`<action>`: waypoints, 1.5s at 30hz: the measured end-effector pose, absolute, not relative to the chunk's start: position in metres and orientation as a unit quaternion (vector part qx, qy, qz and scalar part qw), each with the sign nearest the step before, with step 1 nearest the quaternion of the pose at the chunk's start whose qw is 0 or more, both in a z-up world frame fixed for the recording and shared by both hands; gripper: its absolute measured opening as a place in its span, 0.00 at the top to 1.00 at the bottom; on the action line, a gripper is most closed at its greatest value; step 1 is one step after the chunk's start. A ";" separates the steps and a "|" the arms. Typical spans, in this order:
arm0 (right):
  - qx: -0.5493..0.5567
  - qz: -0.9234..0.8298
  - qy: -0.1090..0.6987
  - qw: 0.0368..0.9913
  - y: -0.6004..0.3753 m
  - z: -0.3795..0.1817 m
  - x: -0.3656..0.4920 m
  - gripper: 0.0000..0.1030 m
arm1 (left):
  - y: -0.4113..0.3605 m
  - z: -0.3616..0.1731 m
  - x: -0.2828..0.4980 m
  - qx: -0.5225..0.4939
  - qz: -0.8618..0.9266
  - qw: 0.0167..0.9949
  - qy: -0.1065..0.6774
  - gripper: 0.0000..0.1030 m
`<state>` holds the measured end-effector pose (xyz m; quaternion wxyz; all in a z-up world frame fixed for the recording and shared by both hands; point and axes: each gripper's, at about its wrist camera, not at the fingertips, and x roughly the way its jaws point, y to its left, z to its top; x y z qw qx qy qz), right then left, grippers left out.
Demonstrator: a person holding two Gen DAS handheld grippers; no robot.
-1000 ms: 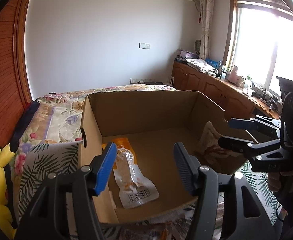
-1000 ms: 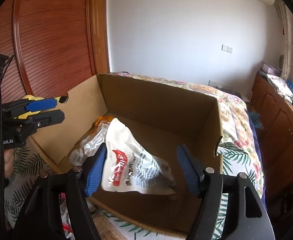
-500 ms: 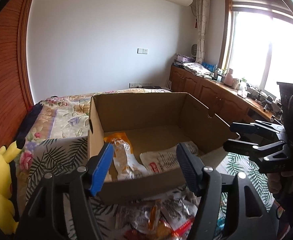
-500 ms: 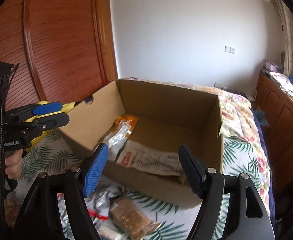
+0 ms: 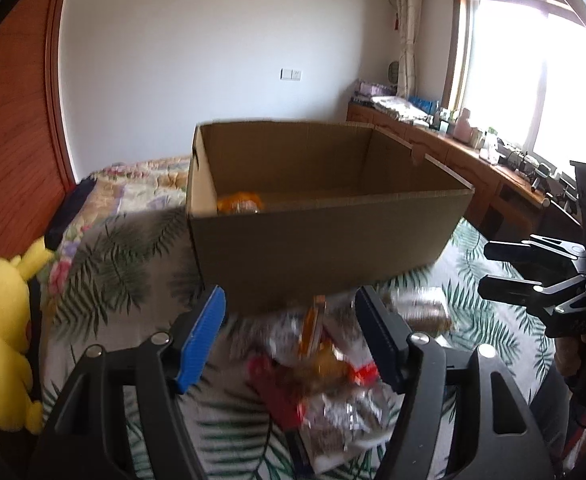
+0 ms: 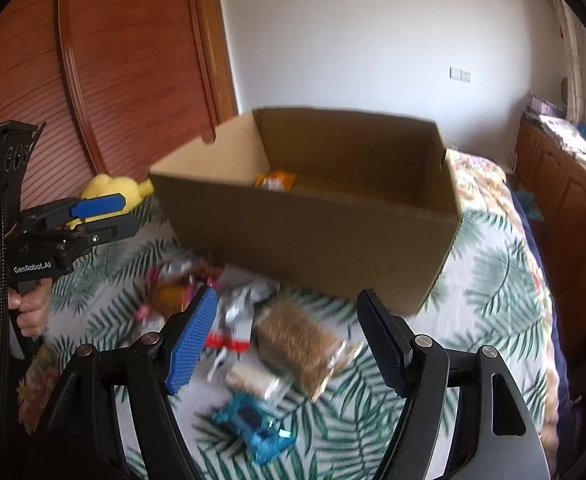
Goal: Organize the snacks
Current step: 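Move both tools back from the box to the snack pile, then close the right tool on the teal wrapper while the left tool grasps the white-and-blue pack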
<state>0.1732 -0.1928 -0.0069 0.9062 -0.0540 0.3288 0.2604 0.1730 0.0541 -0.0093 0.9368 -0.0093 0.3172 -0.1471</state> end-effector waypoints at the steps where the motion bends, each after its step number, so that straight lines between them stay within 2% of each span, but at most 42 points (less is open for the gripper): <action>1: -0.055 0.261 0.333 0.905 -0.193 -0.012 0.169 0.28 | 0.055 -0.016 0.171 -0.014 -0.147 0.934 0.326 0.34; 10: -0.054 0.270 0.372 0.886 -0.193 -0.057 0.151 0.30 | 0.052 -0.058 0.159 -0.027 -0.139 0.917 0.374 0.34; 23: -0.072 0.294 0.401 0.864 -0.182 -0.084 0.139 0.36 | 0.045 -0.073 0.158 -0.030 -0.140 0.909 0.392 0.34; 35: -0.109 0.291 0.408 0.858 -0.176 -0.087 0.128 0.57 | 0.033 -0.078 0.152 -0.032 -0.153 0.902 0.402 0.34; 45: -0.130 0.282 0.385 0.869 -0.174 -0.093 0.127 0.59 | 0.021 -0.077 0.152 -0.020 -0.144 0.902 0.406 0.30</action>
